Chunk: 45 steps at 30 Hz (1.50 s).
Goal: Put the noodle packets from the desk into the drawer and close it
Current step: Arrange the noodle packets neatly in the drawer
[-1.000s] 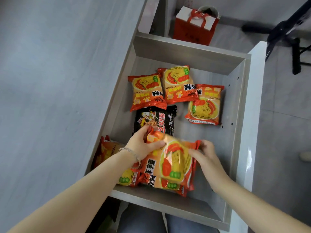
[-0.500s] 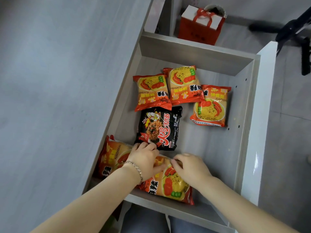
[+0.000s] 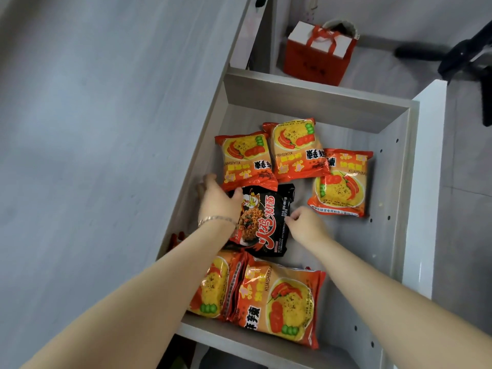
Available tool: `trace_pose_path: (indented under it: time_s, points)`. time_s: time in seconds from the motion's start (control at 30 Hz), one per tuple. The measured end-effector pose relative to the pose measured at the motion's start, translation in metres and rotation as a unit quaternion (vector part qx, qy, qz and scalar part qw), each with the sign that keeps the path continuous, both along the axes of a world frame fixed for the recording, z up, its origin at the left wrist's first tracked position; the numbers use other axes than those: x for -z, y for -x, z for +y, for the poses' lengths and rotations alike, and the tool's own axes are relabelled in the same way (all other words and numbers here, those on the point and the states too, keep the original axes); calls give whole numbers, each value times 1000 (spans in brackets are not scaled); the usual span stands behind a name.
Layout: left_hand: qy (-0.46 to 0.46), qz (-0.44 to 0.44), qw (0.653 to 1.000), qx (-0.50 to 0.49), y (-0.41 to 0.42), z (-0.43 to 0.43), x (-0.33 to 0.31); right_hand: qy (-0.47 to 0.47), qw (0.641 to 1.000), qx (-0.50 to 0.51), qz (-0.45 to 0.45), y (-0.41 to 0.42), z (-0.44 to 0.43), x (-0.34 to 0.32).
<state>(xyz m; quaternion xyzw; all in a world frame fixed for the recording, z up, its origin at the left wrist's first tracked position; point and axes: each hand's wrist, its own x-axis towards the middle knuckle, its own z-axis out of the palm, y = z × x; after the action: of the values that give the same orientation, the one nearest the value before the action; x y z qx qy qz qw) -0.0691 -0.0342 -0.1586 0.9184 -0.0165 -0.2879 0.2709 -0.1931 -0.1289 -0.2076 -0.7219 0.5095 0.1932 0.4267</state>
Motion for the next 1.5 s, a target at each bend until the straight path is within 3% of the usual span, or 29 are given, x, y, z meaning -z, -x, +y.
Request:
trace_pose_path:
  time_s: [0.13,0.23,0.3,0.37,0.47,0.53,0.63,0.7,0.87,1.07,1.2,1.3,1.43,1.5]
  points:
    - [-26,136,983,-122,-26,-24,11,31,999,9,26,13,-17,-5]
    - [-27,179,975,-127,-34,-13,31,75,996,9,50,33,-31,-11]
    - [41,192,965,-174,-35,-22,31,106,993,13,57,44,-42,-16]
    - [99,110,973,-178,-33,-28,11,123,990,2,64,49,-51,-17]
    - [49,-17,999,-4,-34,-20,-11,123,988,-19,87,49,-55,-21]
    - [5,-72,990,117,-33,-9,-29,163,983,-6,84,45,-52,-26]
    - [-48,-131,950,278,-27,-1,-40,248,968,-12,-41,33,-39,-37]
    - [-73,-136,928,340,-27,0,-40,201,969,-47,-137,21,-28,-43]
    - [-102,-185,904,371,-34,-18,-48,6,967,-114,-229,-12,-5,-32]
    - [-165,-239,832,472,-33,-28,-66,-137,932,76,-327,-34,1,-26]
    - [-233,-159,803,525,-34,-20,-50,-170,961,-29,-217,-28,9,-14]
    - [-285,-128,778,545,-28,-7,-27,-88,980,-45,-171,-26,21,-6]
    - [-304,-100,784,532,-24,5,-2,63,986,-20,-156,-41,37,-5]
    - [-333,-75,752,564,-21,10,4,73,985,-62,-141,-47,42,-2]
